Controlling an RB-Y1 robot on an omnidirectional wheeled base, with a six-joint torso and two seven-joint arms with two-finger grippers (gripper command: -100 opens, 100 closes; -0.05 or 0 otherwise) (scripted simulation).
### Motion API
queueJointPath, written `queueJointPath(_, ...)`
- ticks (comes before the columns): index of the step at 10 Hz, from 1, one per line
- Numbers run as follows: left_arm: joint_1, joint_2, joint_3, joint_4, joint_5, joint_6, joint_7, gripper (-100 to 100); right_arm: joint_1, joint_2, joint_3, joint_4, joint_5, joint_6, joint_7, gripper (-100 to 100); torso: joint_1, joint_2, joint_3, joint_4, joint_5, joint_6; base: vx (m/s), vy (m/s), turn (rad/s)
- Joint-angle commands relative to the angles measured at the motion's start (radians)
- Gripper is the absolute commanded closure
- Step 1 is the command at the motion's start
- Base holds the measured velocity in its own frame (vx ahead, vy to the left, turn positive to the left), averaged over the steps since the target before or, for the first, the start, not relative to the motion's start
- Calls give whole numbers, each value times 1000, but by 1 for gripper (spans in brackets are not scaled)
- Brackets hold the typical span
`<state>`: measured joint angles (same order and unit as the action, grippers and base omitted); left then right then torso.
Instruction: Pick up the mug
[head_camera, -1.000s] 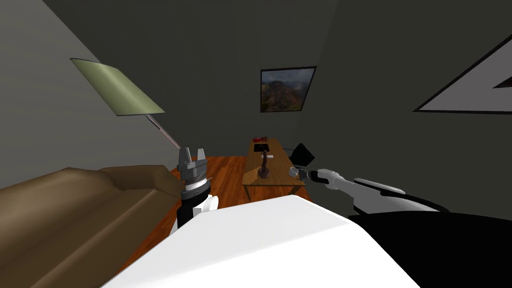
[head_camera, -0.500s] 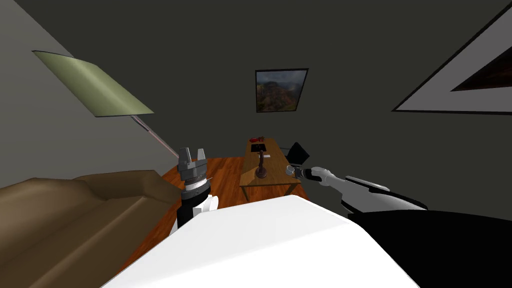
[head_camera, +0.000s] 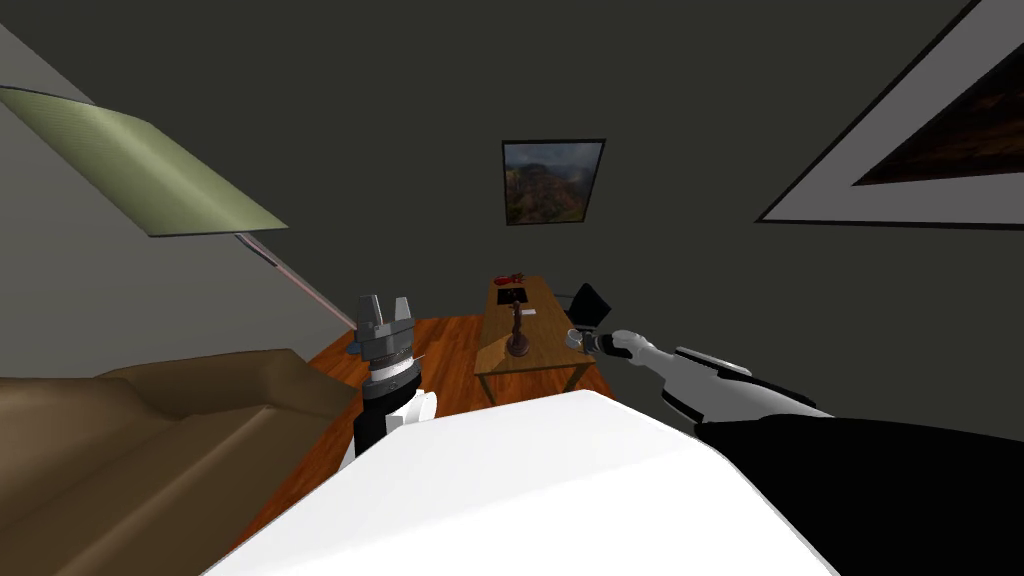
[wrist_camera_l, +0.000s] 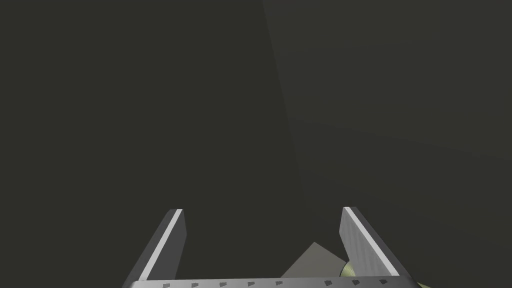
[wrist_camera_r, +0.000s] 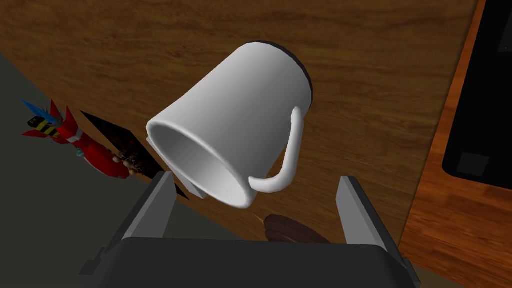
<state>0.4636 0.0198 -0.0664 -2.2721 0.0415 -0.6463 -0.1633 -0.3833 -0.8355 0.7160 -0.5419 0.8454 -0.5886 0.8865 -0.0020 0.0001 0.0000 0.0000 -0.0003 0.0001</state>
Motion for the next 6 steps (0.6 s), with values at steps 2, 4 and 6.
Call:
queueJointPath(2, 0, 0, 0, 0, 0, 0, 0, 0, -40, 47, -26, 24, 84, -8, -30, -100, -1, 0, 0, 0, 0, 1, 0, -30, -167)
queueJointPath(4, 0, 0, 0, 0, 0, 0, 0, 0, -80, 89, -53, 53, 141, -16, -59, -100, 0, 0, 0, 0, 0, 0, 0, -24, -84)
queueJointPath(6, 0, 0, 0, 0, 0, 0, 0, 0, -80, 95, -53, 53, 193, -16, -59, -100, 0, 0, 0, 0, 0, 0, 4, -17, -50)
